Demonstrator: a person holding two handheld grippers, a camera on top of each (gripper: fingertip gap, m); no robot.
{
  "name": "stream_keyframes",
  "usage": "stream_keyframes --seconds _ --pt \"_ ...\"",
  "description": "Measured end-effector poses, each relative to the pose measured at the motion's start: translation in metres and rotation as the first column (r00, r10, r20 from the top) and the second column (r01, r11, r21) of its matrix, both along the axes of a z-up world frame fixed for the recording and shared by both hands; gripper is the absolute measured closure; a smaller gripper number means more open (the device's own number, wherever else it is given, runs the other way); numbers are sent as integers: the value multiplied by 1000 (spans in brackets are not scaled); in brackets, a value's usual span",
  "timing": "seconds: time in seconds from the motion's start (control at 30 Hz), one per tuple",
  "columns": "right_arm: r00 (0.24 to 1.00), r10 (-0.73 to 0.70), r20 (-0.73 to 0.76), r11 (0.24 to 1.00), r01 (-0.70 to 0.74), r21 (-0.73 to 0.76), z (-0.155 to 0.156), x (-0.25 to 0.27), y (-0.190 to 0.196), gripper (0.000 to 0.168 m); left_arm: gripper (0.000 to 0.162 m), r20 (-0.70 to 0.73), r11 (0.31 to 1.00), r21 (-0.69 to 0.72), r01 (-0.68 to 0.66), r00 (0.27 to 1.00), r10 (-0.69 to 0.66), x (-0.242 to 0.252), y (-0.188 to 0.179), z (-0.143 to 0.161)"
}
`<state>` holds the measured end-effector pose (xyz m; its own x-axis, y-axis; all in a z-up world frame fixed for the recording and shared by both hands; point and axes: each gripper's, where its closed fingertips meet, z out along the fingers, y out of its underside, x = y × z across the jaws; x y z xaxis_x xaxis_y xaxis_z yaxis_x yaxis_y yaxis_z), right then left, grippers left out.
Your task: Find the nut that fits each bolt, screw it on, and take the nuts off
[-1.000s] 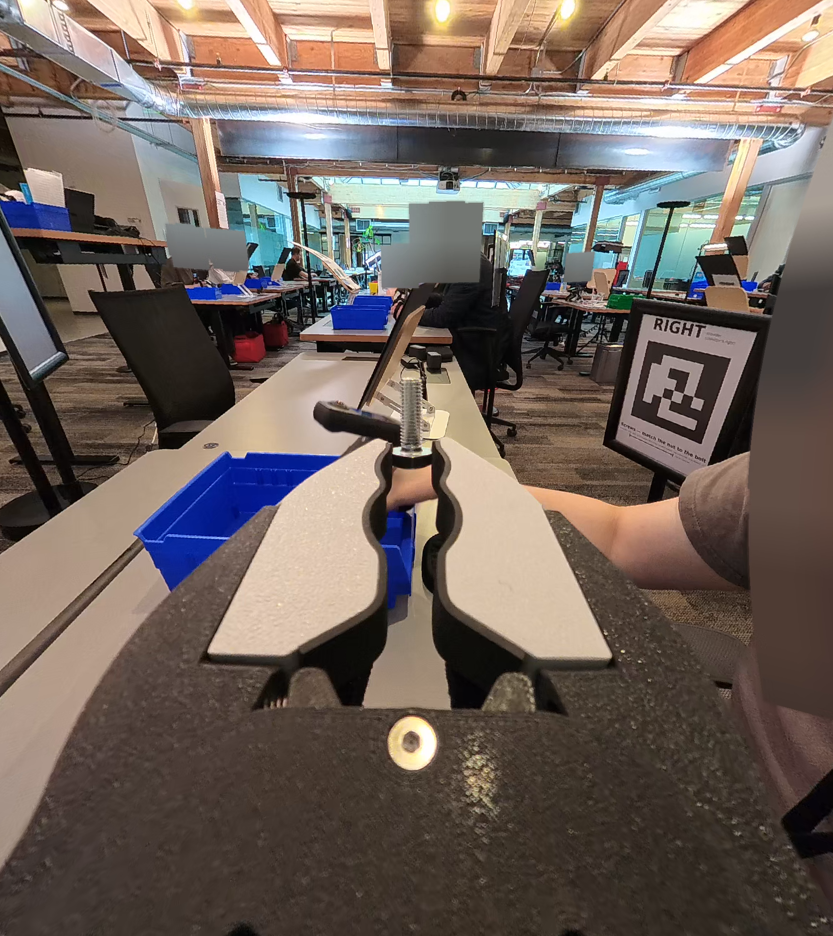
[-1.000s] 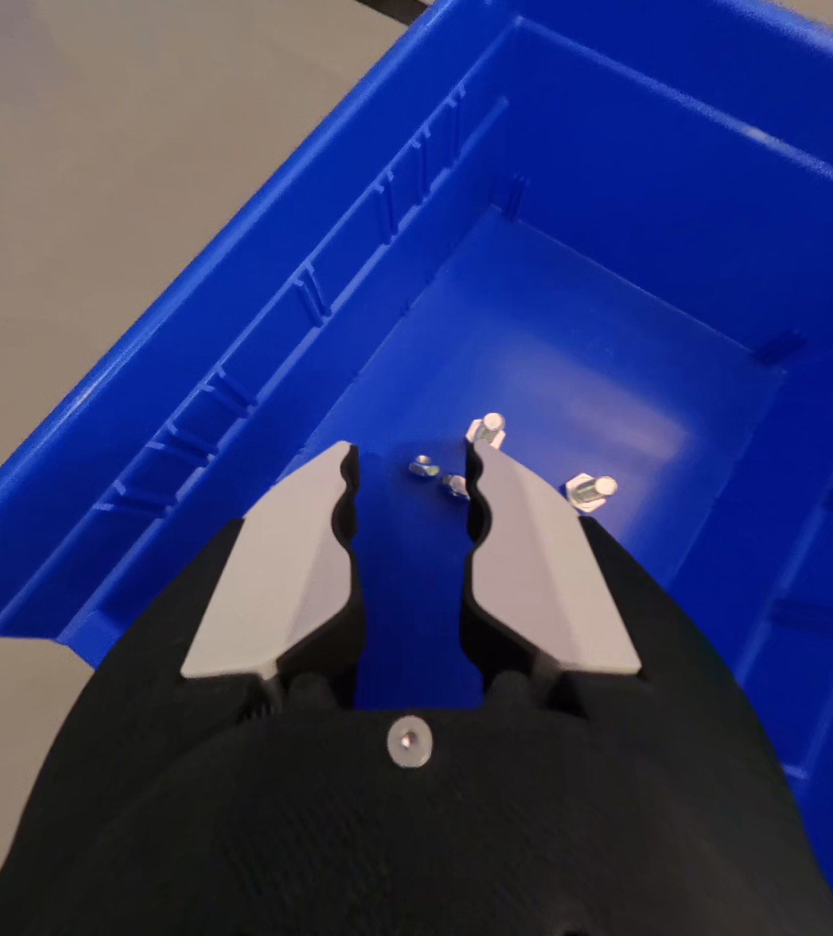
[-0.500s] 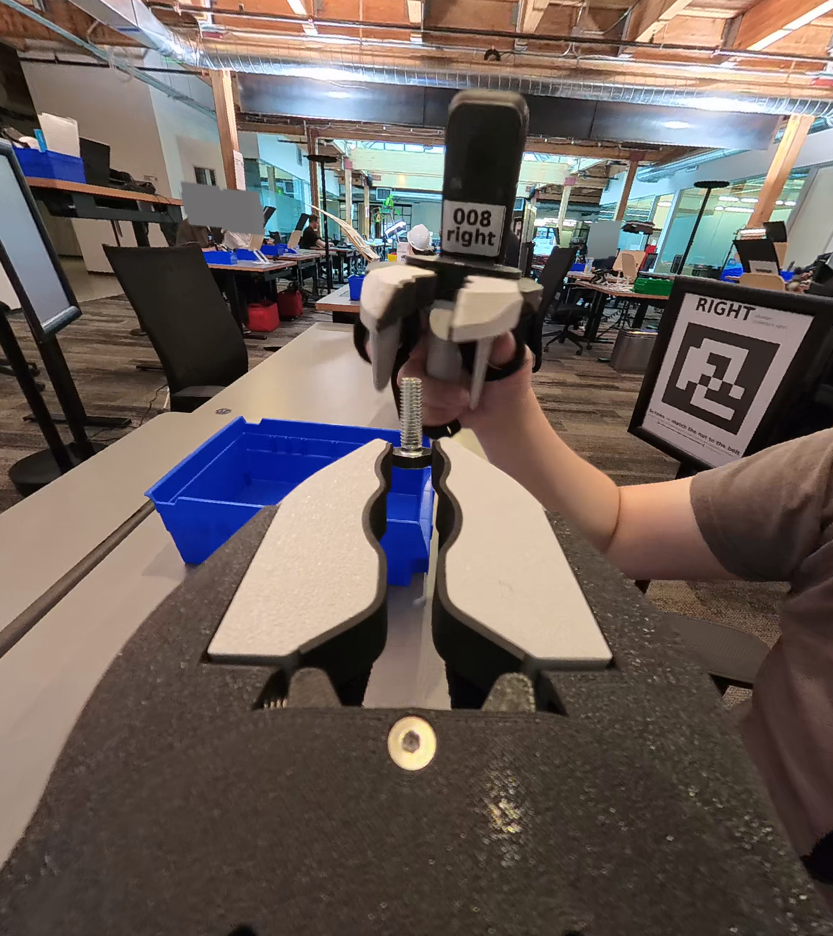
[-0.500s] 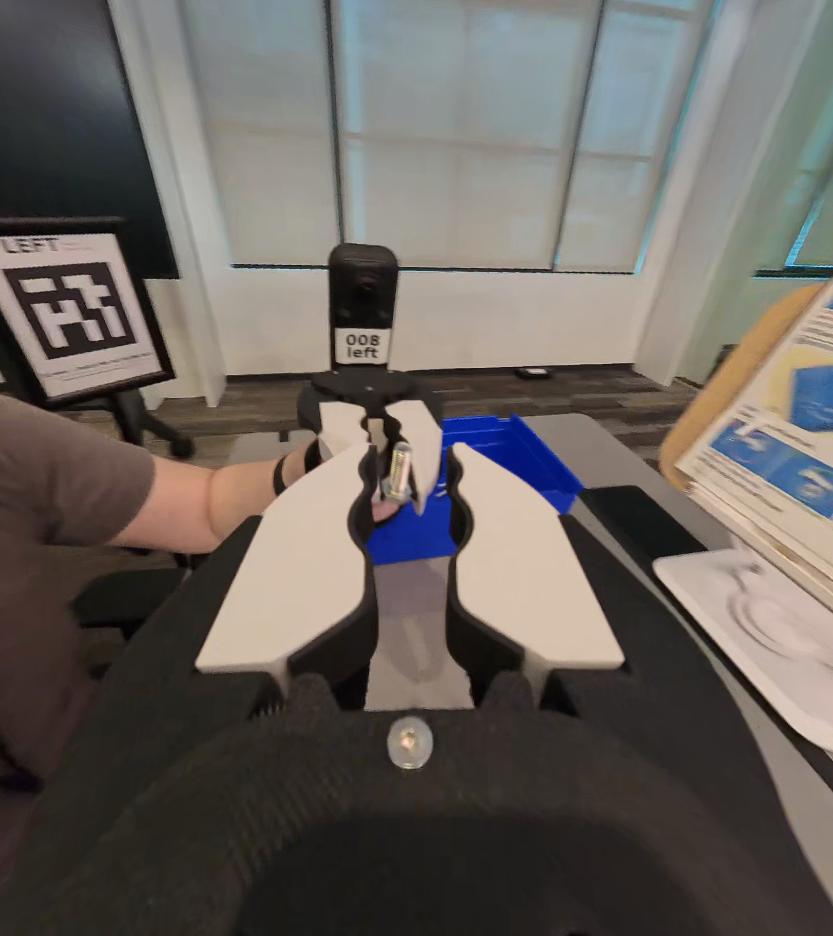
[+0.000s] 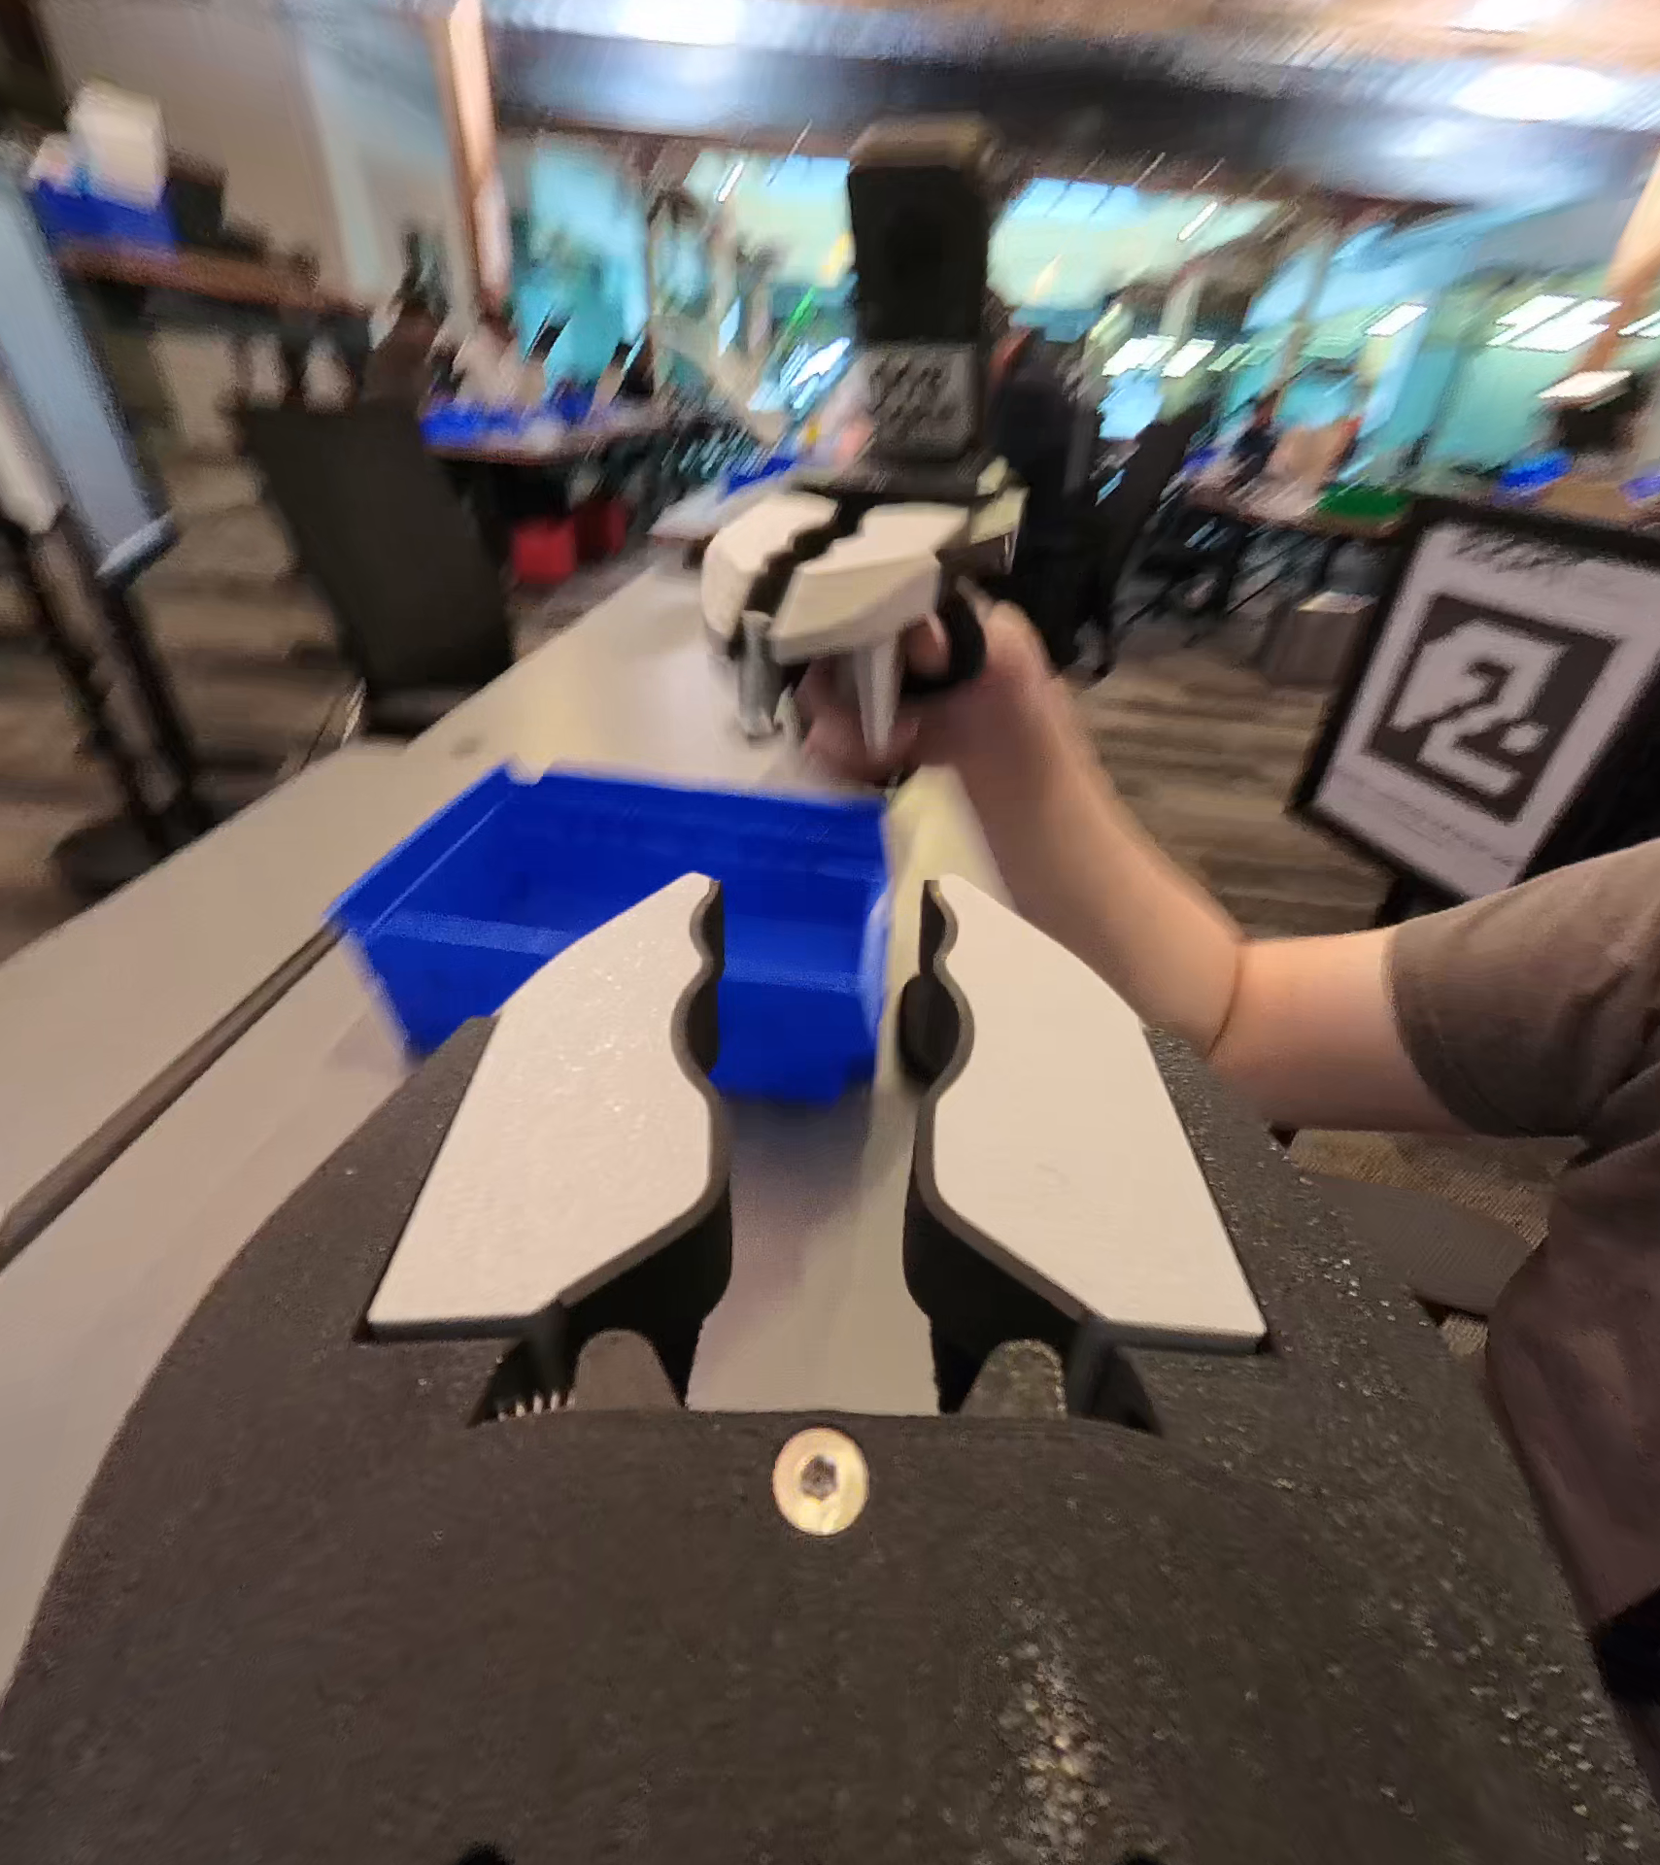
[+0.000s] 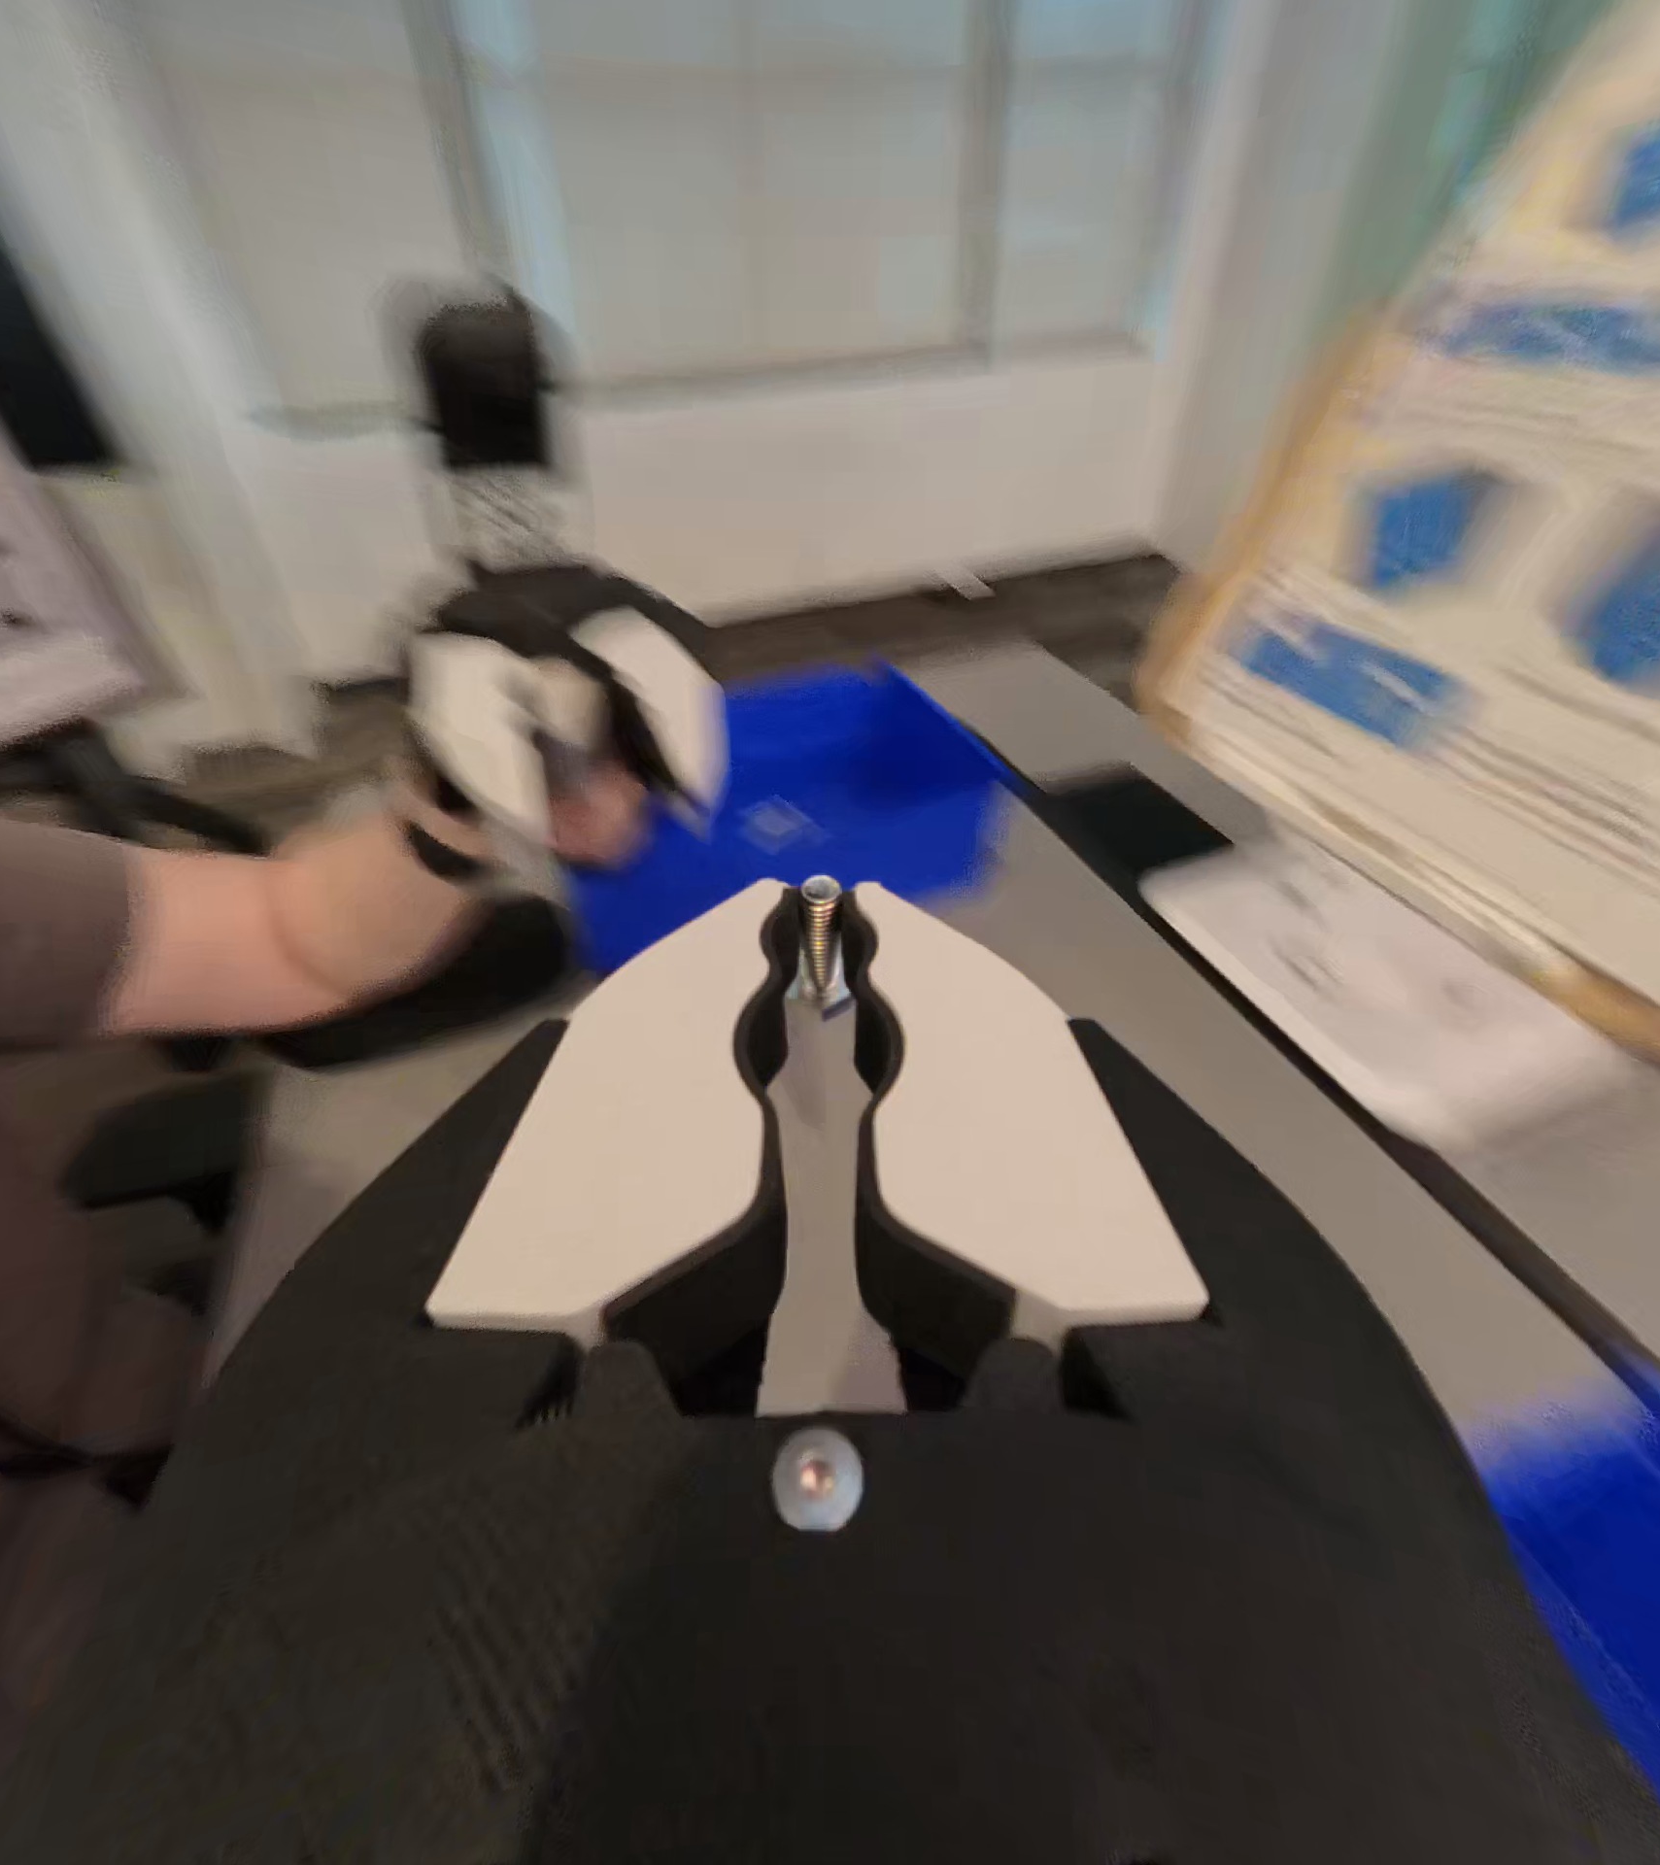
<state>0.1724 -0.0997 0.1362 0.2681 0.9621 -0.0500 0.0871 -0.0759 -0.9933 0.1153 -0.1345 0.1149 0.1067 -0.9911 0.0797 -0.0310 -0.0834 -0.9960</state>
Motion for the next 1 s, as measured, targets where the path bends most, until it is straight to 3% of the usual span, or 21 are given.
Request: stream_keyframes --seconds 0.03,0.07,0.13,0.2,0.27,0.4,0.53,0.67,0.77,1.0 --pt "982 -148 114 988 151 -20 -17 31 23 160 126 -60 999 -15 -45 997 44 -8 9 -5" --pt "918 -298 262 947 319 -42 -43 69 45 160 128 -140 994 -25 -104 985 100 -18 19 -13" --pt "665 -441 603 787 610 -97 -113 156 70 160 136 -268 975 -30 -220 942 204 -44 39 -25" --pt "423 -380 823 613 781 -118 -174 226 71 159 141 -239 956 -56 -288 934 267 -66 52 -18" --pt "326 -255 911 522 839 -154 -217 260 66 159 141 -198 936 -122 -331 932 304 -88 60 -9" --pt "351 -147 925 485 840 -242 -255 266 69 159 139 -337 853 -88 -514 821 461 -146 83 -23" --pt "234 -149 961 506 853 -129 -265 276 77 145 139 -437 769 -63 -636 711 552 -202 89 -35" --pt "256 -313 915 550 834 -45 -235 263 101 143 139 -659 605 -138 -784 529 535 -265 89 -85" --pt "300 -419 857 576 817 -4 -208 250 109 144 147 -739 467 -200 -861 446 505 -297 101 -117" --pt "284 -481 829 603 794 78 -181 240 105 142 145 -884 307 -176 -935 287 369 -321 131 -198"
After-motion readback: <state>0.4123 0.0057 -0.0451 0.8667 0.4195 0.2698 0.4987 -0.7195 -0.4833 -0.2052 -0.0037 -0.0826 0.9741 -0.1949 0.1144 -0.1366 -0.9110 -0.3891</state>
